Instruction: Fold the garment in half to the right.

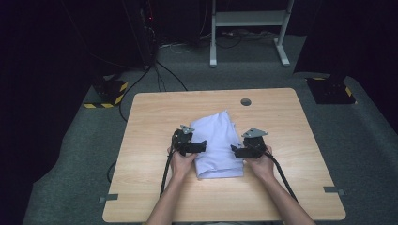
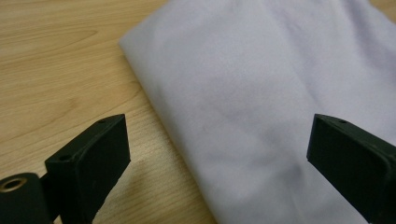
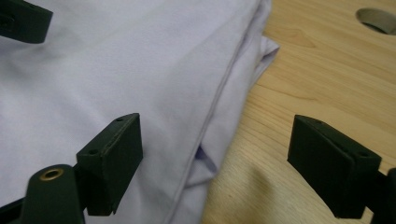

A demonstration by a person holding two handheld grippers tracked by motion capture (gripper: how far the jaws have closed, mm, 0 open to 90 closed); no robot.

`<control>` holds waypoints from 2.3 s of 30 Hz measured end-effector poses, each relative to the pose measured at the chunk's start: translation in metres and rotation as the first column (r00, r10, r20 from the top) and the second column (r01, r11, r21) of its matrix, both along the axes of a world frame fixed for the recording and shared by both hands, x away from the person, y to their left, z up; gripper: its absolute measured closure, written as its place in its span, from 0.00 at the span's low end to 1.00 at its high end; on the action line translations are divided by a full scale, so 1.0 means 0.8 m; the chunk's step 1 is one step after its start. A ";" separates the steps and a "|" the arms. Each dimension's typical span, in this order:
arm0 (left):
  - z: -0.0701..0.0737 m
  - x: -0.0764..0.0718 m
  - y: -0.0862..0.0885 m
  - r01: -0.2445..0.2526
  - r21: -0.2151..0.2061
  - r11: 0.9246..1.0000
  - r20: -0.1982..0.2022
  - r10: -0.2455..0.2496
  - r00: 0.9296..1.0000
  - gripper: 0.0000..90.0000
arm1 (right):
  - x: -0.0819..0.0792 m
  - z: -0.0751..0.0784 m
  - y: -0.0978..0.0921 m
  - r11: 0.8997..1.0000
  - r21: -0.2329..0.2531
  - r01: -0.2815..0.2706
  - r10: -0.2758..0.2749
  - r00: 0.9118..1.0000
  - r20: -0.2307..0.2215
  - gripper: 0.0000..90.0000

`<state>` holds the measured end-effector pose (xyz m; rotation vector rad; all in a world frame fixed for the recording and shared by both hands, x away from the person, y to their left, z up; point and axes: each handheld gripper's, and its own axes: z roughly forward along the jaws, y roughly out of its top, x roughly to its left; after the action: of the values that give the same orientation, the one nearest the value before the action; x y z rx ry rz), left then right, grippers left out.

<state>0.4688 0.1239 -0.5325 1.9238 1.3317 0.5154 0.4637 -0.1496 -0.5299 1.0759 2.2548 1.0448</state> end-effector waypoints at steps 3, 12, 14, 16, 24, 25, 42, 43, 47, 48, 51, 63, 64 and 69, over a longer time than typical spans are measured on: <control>-0.010 0.001 -0.002 0.003 0.061 0.998 -0.030 -0.001 1.000 0.08 | 0.009 -0.011 0.005 1.000 -0.026 -0.003 0.002 0.999 -0.043 0.18; -0.006 -0.009 0.021 0.000 -0.011 1.000 -0.030 0.000 1.000 0.08 | -0.003 -0.001 -0.021 0.999 -0.032 -0.027 0.025 0.998 -0.056 0.18; -0.004 -0.006 0.018 -0.004 -0.043 0.999 -0.019 0.003 1.000 0.08 | -0.003 0.004 -0.018 1.000 -0.016 -0.025 0.025 0.999 -0.029 0.19; -0.001 -0.002 0.009 0.000 -0.043 0.999 -0.009 0.000 1.000 0.08 | -0.001 0.006 -0.015 1.000 0.014 -0.003 0.003 1.000 -0.002 0.19; -0.011 0.007 -0.010 0.010 0.038 0.999 -0.034 -0.009 0.999 0.07 | 0.021 -0.010 -0.001 0.999 -0.021 0.028 -0.029 0.998 -0.054 0.19; -0.011 0.005 -0.007 0.009 0.039 0.999 -0.029 -0.007 1.000 0.08 | 0.022 -0.011 -0.005 1.000 -0.010 0.026 -0.027 0.998 -0.064 0.18; -0.008 0.003 -0.010 0.010 0.049 0.999 -0.035 -0.008 0.999 0.08 | 0.018 0.000 -0.002 0.999 0.001 0.035 -0.035 0.999 -0.040 0.20; -0.010 0.002 -0.008 0.008 0.038 0.999 -0.042 -0.007 0.999 0.08 | 0.019 -0.005 -0.001 0.999 -0.019 0.036 -0.037 0.998 -0.050 0.20; -0.010 -0.008 0.004 0.021 0.039 0.999 -0.042 -0.020 0.999 0.09 | 0.018 -0.009 -0.015 1.000 0.012 0.014 -0.013 0.995 -0.097 0.19; -0.009 -0.012 0.008 0.026 0.038 0.999 -0.047 -0.024 0.999 0.09 | 0.015 -0.007 -0.019 1.000 0.008 0.008 -0.008 0.995 -0.095 0.19; -0.006 -0.019 0.016 0.032 0.027 0.999 -0.045 -0.031 0.999 0.09 | 0.001 -0.005 -0.029 1.000 -0.019 -0.008 0.006 0.996 -0.090 0.19; -0.007 0.008 0.000 -0.015 0.043 0.999 -0.057 0.017 0.998 0.08 | 0.021 -0.007 -0.002 0.998 -0.018 0.054 -0.055 0.997 -0.051 0.21; -0.008 0.007 0.002 -0.010 0.036 0.999 -0.055 0.012 0.998 0.09 | 0.020 -0.007 -0.004 0.998 -0.012 0.054 -0.055 0.997 -0.055 0.20; -0.008 -0.015 0.001 0.051 0.047 0.998 -0.058 -0.048 0.997 0.10 | 0.004 -0.004 -0.018 1.000 -0.029 0.012 -0.014 0.997 -0.070 0.20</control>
<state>0.4571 0.1245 -0.5387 2.0197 1.3147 0.4762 0.4666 -0.1644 -0.5332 1.1304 2.3078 0.9813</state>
